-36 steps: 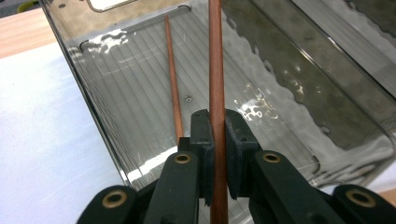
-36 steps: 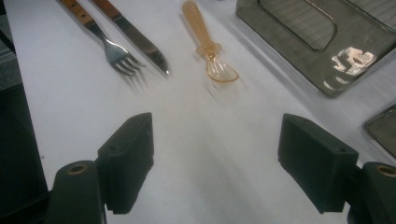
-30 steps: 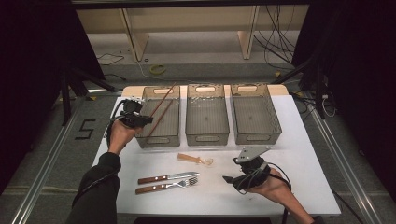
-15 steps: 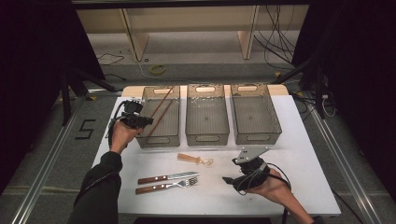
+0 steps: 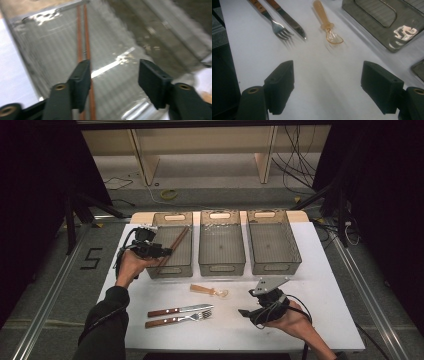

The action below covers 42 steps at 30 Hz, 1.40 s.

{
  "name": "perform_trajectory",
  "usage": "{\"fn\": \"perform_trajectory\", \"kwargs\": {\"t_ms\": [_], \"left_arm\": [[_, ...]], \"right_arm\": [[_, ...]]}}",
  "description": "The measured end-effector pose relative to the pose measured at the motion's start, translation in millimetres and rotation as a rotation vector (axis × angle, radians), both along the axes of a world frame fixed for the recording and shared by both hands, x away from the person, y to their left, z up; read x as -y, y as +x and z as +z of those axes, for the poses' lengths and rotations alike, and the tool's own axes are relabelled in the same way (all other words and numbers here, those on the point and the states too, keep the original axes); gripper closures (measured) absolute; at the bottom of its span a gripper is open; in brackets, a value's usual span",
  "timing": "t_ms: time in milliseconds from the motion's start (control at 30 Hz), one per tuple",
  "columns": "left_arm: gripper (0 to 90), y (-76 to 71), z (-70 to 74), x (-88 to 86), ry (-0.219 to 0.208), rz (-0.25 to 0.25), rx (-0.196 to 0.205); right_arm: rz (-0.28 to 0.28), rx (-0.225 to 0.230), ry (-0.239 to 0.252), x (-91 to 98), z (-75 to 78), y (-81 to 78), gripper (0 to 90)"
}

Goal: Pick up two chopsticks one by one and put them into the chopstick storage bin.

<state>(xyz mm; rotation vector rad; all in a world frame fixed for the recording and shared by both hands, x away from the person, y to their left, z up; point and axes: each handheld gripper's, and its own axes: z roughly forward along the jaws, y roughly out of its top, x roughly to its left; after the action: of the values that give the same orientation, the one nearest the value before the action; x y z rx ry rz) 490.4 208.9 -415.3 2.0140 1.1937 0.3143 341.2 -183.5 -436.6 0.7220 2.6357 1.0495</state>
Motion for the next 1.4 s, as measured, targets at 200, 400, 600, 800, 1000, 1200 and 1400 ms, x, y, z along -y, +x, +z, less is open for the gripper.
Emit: {"fn": "perform_trajectory", "kwargs": {"t_ms": [200, 400, 600, 800, 1000, 1200, 1400], "left_arm": [[29.9, -22.5, 10.2, 10.7, -0.061, -0.098, 0.064], [26.1, -44.0, 13.9, 25.1, -0.091, -0.181, 0.111], [25.1, -51.9, 6.6, 39.3, -0.093, -0.254, 0.105], [23.6, -55.7, 5.9, 48.6, -0.071, -0.292, 0.102], [23.1, -61.3, 6.9, 60.1, -0.034, -0.343, 0.102], [23.0, -65.8, 8.5, 71.3, 0.003, -0.390, 0.104], [23.1, -68.1, 8.7, 78.0, 0.029, -0.425, 0.101]], "right_arm": [[-0.015, 0.008, 0.015, 1.8, -0.4, 0.5, 27.3], [-0.032, 0.018, 0.035, 3.6, -0.8, -0.6, 27.2], [-0.059, 0.034, 0.078, 7.2, -1.6, -2.8, 27.2], [-0.077, 0.038, 0.110, 11.8, -2.9, -4.7, 27.2], [-0.088, 0.037, 0.126, 14.8, -3.7, -6.2, 27.2], [-0.101, 0.037, 0.149, 18.2, -4.3, -7.8, 27.2], [-0.118, 0.031, 0.175, 23.2, -5.0, -8.2, 27.2]]}}
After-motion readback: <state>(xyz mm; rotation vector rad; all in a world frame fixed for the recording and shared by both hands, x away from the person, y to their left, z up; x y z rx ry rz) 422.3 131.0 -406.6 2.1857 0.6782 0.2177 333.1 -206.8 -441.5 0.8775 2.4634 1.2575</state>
